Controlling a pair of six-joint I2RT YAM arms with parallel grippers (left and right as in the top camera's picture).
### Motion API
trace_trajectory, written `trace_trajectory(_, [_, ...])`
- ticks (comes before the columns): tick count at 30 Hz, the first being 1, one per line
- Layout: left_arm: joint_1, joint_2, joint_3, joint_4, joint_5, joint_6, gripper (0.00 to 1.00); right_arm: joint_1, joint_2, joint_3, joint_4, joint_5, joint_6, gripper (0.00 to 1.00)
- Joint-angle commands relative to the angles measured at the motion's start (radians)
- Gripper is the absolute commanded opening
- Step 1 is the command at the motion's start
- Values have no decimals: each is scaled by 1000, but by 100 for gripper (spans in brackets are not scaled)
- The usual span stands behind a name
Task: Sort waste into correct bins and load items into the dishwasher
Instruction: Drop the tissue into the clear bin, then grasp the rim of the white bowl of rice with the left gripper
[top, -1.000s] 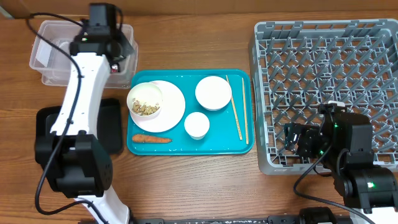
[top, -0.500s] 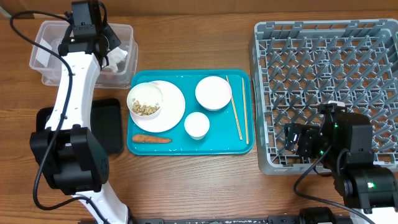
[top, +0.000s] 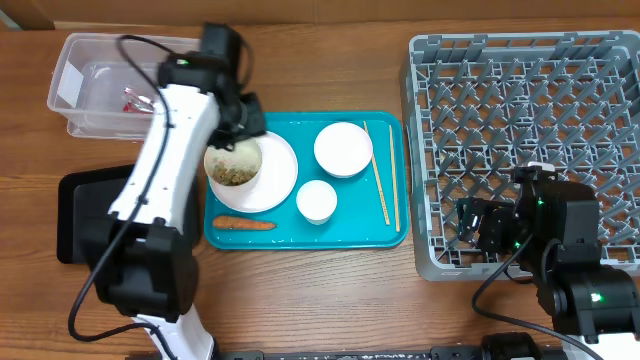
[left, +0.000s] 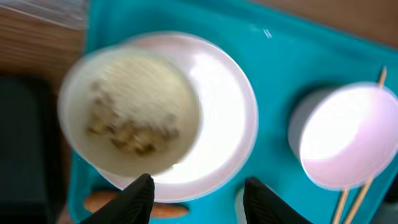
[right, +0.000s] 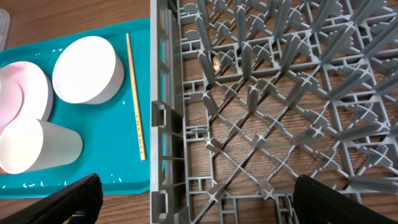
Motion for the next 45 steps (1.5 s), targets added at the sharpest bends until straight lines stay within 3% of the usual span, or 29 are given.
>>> trace_trajectory(1, [-61,8,-77,4,-52,26,49,-3,-6,29,6,-5,0,100])
trace_trajectory(7, [-103,15,-196,67,-158,-28,49,-3,-6,29,6,-5,0,100])
trace_trajectory(16, [-101,20,-323,306,-165,20,47,-3,-6,29,3,-5,0,100])
trace_trajectory(27, [-101,20,-415,441,-165,16,44,-3,-6,29,0,-5,0,100])
trace_trajectory(31, [-101,20,-428,464,-165,15,34,-3,-6,29,0,-5,0,100])
trace_trajectory(34, [-101,20,-437,470,-165,14,33,-3,-6,29,0,-5,0,100])
trace_trajectory(39, [-100,20,-460,484,-165,15,5,-3,-6,29,-1,-5,0,100])
trace_trajectory(45, [-100,11,-410,425,-154,14,4,-3,-6,29,-1,-5,0,100])
